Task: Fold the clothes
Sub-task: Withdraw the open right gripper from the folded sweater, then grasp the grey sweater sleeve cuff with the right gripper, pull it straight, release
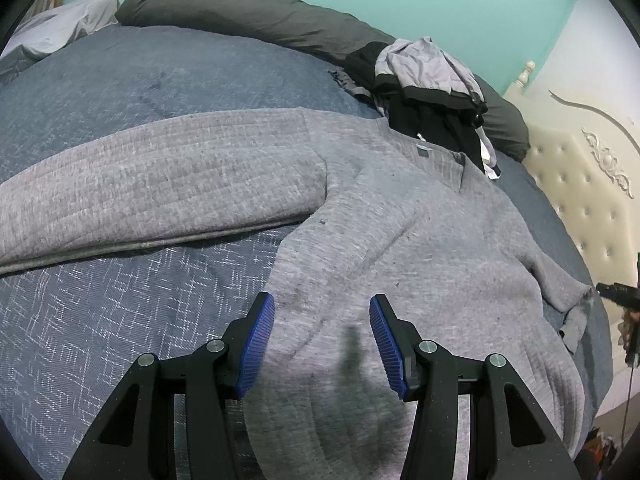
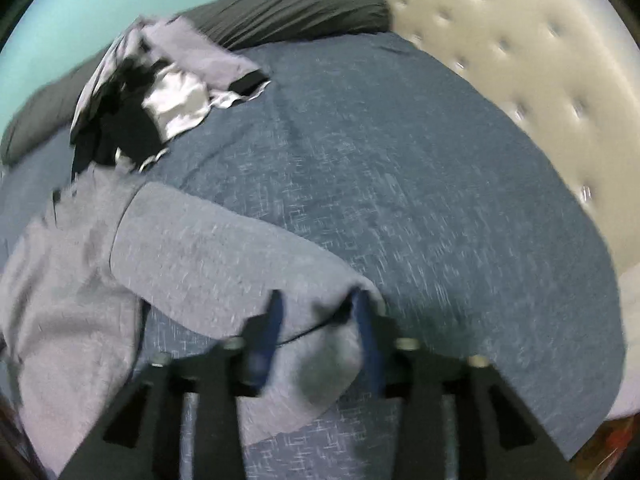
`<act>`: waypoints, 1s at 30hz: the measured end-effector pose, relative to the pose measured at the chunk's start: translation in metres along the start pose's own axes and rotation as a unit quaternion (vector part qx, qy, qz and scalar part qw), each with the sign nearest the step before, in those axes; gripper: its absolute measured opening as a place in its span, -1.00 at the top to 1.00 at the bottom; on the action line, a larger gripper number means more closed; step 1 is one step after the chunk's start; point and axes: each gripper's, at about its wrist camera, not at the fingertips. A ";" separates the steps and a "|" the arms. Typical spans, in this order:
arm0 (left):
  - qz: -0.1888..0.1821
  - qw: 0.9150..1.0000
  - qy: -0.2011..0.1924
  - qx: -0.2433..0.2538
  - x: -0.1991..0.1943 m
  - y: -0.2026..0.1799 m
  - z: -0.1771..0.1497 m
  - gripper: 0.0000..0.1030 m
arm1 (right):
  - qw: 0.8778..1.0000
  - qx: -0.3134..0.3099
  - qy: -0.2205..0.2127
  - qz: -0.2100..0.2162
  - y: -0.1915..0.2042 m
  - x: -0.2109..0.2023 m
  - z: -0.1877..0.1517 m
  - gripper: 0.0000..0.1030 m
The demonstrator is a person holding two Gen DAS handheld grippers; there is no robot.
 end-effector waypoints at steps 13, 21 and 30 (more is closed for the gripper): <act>-0.002 1.000 0.000 0.001 0.000 -0.004 -0.002 -0.05 | 0.977 0.147 0.095 0.122 -0.051 0.040 -0.064 0.08; -0.001 1.000 0.000 0.000 0.001 -0.004 -0.002 -0.05 | 0.982 0.115 0.103 0.104 -0.035 0.063 -0.061 0.59; 0.001 1.000 -0.002 0.003 -0.001 -0.006 0.000 -0.05 | 0.995 0.058 0.064 0.053 -0.077 0.018 -0.026 0.87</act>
Point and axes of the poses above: each gripper's, at about its wrist camera, not at the fingertips, and x roughly the way its jaws point, y to its left, z to its top, and after that the axes turned 3 degrees about -z, right-handed
